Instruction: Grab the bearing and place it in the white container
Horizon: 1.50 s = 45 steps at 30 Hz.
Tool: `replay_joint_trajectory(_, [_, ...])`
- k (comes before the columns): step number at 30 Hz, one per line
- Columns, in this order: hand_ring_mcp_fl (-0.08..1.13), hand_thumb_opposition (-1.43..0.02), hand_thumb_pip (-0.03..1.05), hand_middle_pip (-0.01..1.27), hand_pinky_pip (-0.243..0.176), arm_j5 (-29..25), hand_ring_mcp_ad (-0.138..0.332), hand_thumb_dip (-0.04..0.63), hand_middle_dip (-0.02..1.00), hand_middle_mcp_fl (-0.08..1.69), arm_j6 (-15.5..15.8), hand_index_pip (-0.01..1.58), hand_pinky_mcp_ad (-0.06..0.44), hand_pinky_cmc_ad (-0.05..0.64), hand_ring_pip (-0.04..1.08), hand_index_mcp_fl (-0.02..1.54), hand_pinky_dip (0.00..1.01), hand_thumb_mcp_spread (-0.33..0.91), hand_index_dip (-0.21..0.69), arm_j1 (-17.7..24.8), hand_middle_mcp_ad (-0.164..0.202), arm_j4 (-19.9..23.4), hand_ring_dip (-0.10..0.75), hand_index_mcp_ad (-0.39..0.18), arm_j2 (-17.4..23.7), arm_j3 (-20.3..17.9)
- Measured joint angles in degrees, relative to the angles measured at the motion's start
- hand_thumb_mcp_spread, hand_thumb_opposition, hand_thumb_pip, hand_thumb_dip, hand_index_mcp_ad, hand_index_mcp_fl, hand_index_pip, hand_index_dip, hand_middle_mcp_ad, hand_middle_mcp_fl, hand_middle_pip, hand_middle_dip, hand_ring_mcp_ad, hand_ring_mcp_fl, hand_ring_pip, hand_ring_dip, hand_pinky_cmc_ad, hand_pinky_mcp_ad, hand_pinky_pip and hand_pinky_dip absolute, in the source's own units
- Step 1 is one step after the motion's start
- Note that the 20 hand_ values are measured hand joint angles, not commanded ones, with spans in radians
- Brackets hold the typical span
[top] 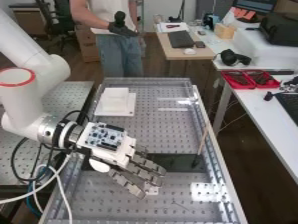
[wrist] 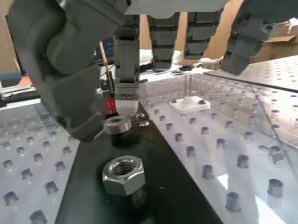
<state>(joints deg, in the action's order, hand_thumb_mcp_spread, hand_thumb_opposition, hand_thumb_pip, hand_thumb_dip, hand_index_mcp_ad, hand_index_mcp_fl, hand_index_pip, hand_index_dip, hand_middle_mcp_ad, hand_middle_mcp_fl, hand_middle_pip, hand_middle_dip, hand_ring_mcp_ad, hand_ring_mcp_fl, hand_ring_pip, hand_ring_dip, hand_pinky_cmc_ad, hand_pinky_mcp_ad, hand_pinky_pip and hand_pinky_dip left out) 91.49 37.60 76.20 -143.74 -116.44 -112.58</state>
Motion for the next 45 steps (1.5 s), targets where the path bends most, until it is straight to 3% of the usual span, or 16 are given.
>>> replay_joint_trajectory(7, [0.00, -0.85, 0.72, 0.13, -0.091, 0.0, 0.129, 0.346, 0.14, 0.05, 0.3, 1.39, 0.295, 0.408, 0.07, 0.04, 0.20, 0.36, 0.201, 0.0, 0.084, 0.0, 0.026, -0.072, 0.0, 0.1])
replay_joint_trajectory(13, [0.00, -0.85, 0.77, 0.13, -0.091, 0.2, 0.129, 0.363, 0.14, 0.05, 0.7, 1.38, 0.293, 0.408, 0.07, 0.02, 0.20, 0.36, 0.202, 0.0, 0.084, -0.4, 0.026, -0.068, -0.1, 0.2])
replay_joint_trajectory(37, [0.00, -0.85, 0.75, 0.13, -0.091, -0.5, 0.129, 0.367, 0.14, 0.05, 1.1, 1.38, 0.293, 0.408, 0.07, 0.04, 0.19, 0.36, 0.208, 0.2, 0.084, 0.4, 0.026, -0.072, -0.4, -0.6])
replay_joint_trajectory(45, [0.00, -0.85, 0.73, 0.13, -0.091, -0.6, 0.129, 0.367, 0.14, 0.06, 1.5, 1.39, 0.293, 0.408, 0.07, 0.03, 0.19, 0.36, 0.215, 0.0, 0.084, 0.6, 0.026, -0.101, -0.7, -0.5])
